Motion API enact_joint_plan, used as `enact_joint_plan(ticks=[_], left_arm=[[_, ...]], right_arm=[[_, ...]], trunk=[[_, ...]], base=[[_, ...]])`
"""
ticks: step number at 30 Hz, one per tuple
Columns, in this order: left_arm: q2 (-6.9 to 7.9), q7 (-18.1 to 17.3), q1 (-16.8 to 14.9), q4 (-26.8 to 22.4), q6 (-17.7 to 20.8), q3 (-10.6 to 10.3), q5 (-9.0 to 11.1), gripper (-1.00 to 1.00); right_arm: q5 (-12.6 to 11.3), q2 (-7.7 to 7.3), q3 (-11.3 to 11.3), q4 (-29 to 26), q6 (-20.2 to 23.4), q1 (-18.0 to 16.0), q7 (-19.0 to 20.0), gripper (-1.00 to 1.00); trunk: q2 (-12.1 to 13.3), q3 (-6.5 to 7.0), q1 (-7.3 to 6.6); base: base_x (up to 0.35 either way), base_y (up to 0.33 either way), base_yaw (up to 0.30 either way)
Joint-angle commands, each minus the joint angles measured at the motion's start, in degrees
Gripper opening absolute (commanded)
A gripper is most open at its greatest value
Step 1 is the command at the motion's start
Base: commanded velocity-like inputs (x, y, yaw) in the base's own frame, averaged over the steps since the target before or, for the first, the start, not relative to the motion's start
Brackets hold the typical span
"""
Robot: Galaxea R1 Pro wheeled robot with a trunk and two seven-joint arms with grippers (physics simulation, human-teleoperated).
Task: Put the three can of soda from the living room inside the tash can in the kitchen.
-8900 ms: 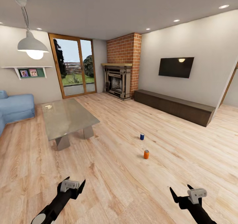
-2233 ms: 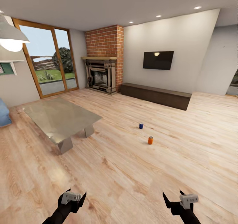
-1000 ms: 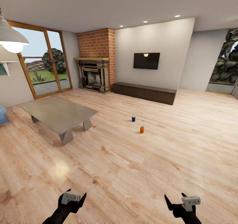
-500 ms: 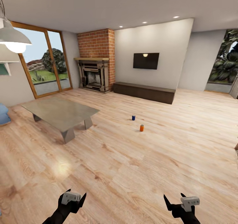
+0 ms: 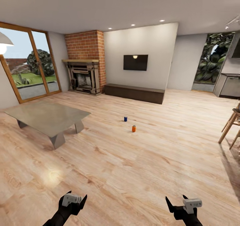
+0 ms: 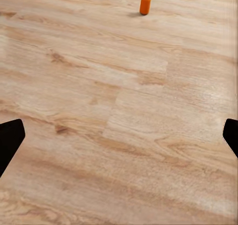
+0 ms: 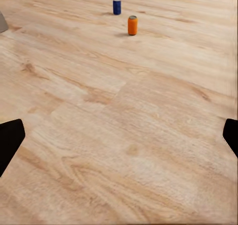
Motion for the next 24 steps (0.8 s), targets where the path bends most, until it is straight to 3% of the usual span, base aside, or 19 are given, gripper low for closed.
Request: enact_joint_plan(ticks=[1, 8, 24], left_arm=[[0.00, 0.00, 0.00, 0.00, 0.00, -0.01, 0.01, 1.00], [0.00, 0.00, 0.00, 0.02, 0.00, -0.04, -0.01, 1.00], [0.00, 0.00, 0.00, 0.02, 0.00, -0.05, -0.03, 1.00]], right_arm=[[0.00, -0.02, -0.01, 0.00, 0.00, 0.00, 0.01, 1.00], [0.13, 0.00, 0.33, 0.02, 0.01, 0.00, 0.04, 1.00], [0.00, 0.25, 0.54, 0.75, 0.45, -0.17, -1.08, 1.00]], trunk=[[0.00, 0.05, 0.00], [0.00, 0.33, 0.00], [0.00, 0.40, 0.00]], base=[[-0.002, 0.000, -0.231], [-0.001, 0.000, -0.182], [0.000, 0.000, -0.027]])
